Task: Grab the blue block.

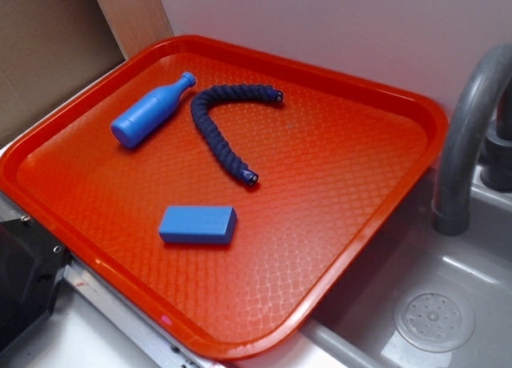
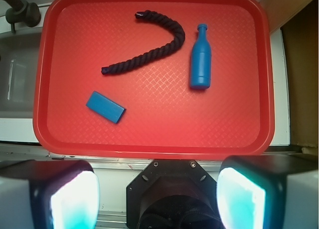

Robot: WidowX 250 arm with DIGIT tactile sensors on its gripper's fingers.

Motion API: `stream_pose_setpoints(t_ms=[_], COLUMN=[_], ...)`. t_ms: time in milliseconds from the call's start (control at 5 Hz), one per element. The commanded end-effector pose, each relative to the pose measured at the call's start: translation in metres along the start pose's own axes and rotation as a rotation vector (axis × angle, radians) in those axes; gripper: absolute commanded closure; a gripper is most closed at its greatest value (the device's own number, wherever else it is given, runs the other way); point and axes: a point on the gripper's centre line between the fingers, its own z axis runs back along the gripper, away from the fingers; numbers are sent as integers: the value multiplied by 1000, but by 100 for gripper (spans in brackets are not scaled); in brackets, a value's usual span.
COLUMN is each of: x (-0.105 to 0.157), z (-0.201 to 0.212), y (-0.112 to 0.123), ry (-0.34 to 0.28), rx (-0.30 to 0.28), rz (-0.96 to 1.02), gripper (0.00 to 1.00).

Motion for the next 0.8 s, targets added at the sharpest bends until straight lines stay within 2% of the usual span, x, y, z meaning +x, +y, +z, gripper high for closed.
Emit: stream_pose_setpoints(t_ms=[0,200,400,600], x=[0,13,24,33], z=[0,-18,-42,-81], y=[0,-2,-14,-33], ry=[0,-98,-107,-73], rx=[0,-30,-48,-126], rz=[0,-251,-502,-693], gripper=[0,0,0,0])
